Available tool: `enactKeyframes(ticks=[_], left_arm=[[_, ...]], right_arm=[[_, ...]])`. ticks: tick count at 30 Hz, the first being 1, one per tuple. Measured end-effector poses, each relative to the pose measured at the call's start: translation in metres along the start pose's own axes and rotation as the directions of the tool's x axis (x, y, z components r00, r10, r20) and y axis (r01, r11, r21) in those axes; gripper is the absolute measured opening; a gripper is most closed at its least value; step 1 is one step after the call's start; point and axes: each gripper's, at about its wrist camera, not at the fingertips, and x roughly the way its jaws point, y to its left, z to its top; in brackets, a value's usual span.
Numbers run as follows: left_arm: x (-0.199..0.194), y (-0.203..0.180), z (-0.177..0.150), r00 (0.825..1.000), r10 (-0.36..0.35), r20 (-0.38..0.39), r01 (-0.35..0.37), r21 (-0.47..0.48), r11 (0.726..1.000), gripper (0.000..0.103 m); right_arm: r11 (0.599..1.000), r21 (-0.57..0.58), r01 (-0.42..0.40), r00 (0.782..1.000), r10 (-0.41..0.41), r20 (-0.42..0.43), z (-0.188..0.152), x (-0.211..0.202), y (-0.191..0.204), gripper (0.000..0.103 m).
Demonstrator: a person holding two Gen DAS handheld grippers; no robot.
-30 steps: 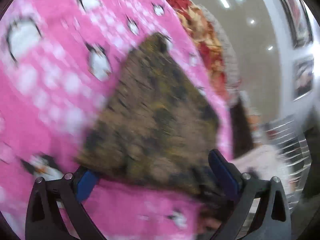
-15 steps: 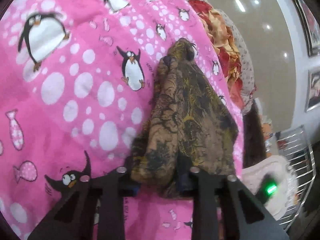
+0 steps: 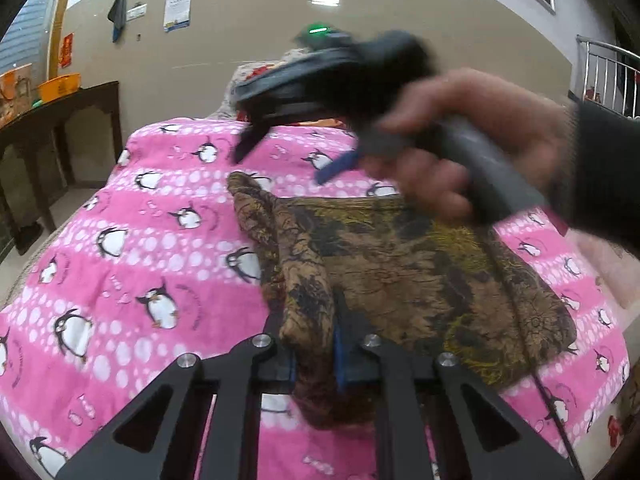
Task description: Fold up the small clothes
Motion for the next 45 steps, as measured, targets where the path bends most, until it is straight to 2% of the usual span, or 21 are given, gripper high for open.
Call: enactKeyframes(ticks=[3, 4, 6, 7, 10, 11, 13, 14, 17, 21, 26, 32, 37, 40, 45], left_arm=[[0.002, 0.001, 0.004, 1.000, -0.029, 0.005, 0.029, -0.011, 1.000, 0.011], [0.002, 0.002, 0.006, 0.999, -0.038, 0.006, 0.038, -0.014, 0.999, 0.011], [0.003, 0.001, 0.008, 0.998, -0.055, 0.004, 0.055, -0.011, 0.998, 0.011], [0.004, 0.002, 0.008, 0.998, -0.064, 0.004, 0.064, -0.015, 0.998, 0.010], [0.003, 0.003, 0.005, 0.997, -0.075, 0.003, 0.075, -0.023, 0.997, 0.010], [0.003, 0.003, 0.004, 0.997, -0.080, 0.001, 0.080, -0.030, 0.996, 0.010], [-0.001, 0.004, 0.003, 0.997, -0.082, 0.001, 0.082, -0.045, 0.996, 0.010], [-0.002, 0.007, 0.003, 0.996, -0.089, 0.003, 0.089, -0.056, 0.994, 0.009], [-0.003, 0.013, 0.004, 0.994, -0.108, -0.006, 0.107, -0.093, 0.990, 0.009], [-0.007, 0.010, 0.006, 0.989, -0.151, -0.002, 0.149, -0.123, 0.981, 0.008], [-0.012, -0.027, 0.018, 0.974, -0.224, 0.013, 0.225, -0.061, 0.973, 0.007], [0.003, -0.103, 0.023, 0.934, -0.354, -0.044, 0.355, 0.026, 0.934, 0.007], [0.022, -0.173, 0.019, 0.898, -0.426, -0.109, 0.435, 0.084, 0.896, 0.007], [0.033, -0.208, 0.013, 0.877, -0.456, -0.151, 0.473, 0.108, 0.875, 0.007], [0.050, -0.243, -0.001, 0.862, -0.460, -0.214, 0.490, 0.118, 0.864, 0.007]], right_arm=[[0.995, -0.062, 0.074, 0.995, -0.078, -0.065, 0.015, 0.022, 0.012, 0.102], [0.989, -0.090, 0.119, 0.988, -0.127, -0.085, 0.018, 0.029, 0.017, 0.102], [0.971, -0.147, 0.188, 0.972, -0.205, -0.110, 0.023, 0.041, 0.026, 0.098], [0.958, -0.180, 0.222, 0.963, -0.245, -0.116, 0.024, 0.046, 0.031, 0.092], [0.938, -0.248, 0.241, 0.951, -0.280, -0.134, 0.027, 0.058, 0.043, 0.055], [0.936, -0.252, 0.247, 0.947, -0.288, -0.141, 0.028, 0.061, 0.044, 0.039], [0.929, -0.257, 0.267, 0.936, -0.314, -0.160, 0.028, 0.068, 0.045, 0.018], [0.924, -0.263, 0.278, 0.930, -0.328, -0.168, 0.027, 0.070, 0.045, 0.013], [0.923, -0.256, 0.288, 0.930, -0.333, -0.154, 0.023, 0.063, 0.043, 0.009], [0.947, -0.191, 0.260, 0.952, -0.284, -0.113, 0.016, 0.030, 0.026, 0.007], [0.958, -0.123, 0.258, 0.962, -0.267, -0.062, 0.002, -0.023, -0.014, 0.006], [0.954, -0.076, 0.290, 0.953, -0.295, -0.064, -0.030, -0.082, -0.083, 0.006], [0.950, -0.007, 0.311, 0.947, -0.311, -0.082, -0.065, -0.114, -0.144, 0.006], [0.948, 0.020, 0.316, 0.946, -0.314, -0.086, -0.085, -0.125, -0.173, 0.006], [0.954, 0.065, 0.294, 0.954, -0.288, -0.086, -0.110, -0.128, -0.212, 0.006]])
